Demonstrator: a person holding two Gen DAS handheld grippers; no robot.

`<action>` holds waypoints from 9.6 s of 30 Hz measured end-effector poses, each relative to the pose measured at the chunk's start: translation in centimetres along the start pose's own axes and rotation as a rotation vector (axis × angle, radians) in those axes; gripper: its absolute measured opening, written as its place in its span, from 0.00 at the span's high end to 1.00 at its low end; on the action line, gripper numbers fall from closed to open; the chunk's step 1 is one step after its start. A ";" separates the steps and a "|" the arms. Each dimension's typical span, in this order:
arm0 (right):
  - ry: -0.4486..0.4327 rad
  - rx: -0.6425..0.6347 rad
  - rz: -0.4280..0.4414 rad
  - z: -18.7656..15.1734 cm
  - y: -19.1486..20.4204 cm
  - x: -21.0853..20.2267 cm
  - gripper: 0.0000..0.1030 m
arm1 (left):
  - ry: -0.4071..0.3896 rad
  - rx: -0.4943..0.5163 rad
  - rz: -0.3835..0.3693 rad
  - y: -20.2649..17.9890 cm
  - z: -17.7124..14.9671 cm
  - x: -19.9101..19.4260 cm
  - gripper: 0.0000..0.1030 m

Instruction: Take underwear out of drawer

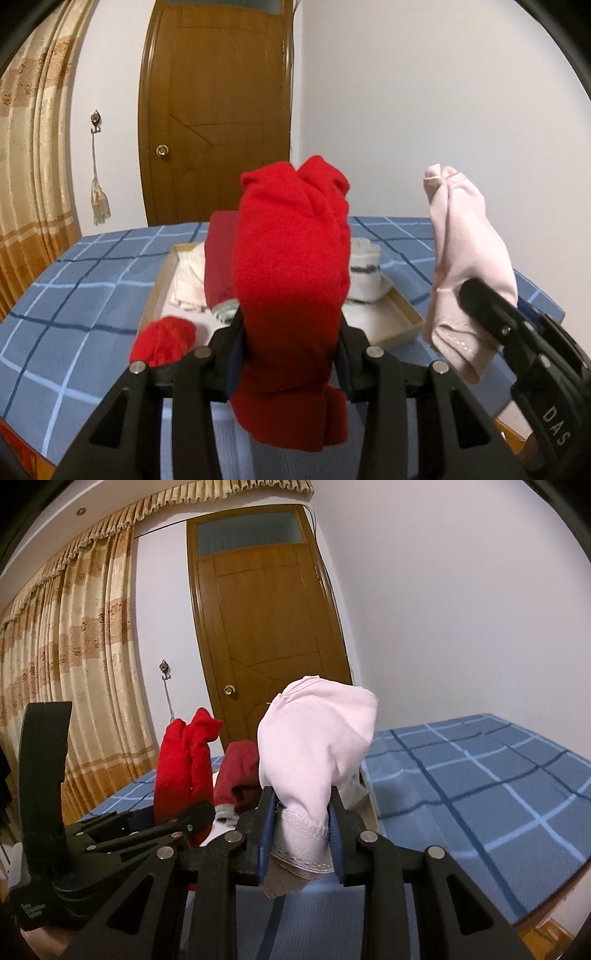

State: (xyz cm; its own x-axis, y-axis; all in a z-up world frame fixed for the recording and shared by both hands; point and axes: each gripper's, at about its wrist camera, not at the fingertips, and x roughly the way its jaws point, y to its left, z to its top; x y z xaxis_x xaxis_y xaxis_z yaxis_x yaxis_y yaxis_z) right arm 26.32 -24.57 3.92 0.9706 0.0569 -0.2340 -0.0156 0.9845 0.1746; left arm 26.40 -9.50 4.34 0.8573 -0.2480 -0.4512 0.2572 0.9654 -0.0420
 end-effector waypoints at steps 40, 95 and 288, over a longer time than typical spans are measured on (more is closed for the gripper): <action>-0.082 -0.031 -0.067 3.2 -0.7 9.6 0.72 | -0.062 -0.081 0.129 2.7 2.4 8.1 0.61; 0.175 -0.077 -0.087 4.2 -0.3 17.9 0.72 | 0.093 -0.019 0.228 2.7 4.3 14.6 0.61; -0.144 0.051 -0.176 -2.0 2.6 -7.1 0.27 | -0.083 -0.087 0.242 1.7 -4.9 -6.4 0.01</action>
State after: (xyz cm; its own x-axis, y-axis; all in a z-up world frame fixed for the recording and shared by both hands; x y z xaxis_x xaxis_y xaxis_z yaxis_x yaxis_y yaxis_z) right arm 18.89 -22.09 4.18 0.9816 -0.1423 -0.1271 0.1652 0.9673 0.1926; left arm 19.18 -5.86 2.80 0.9238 -0.0116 -0.3827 0.0044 0.9998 -0.0196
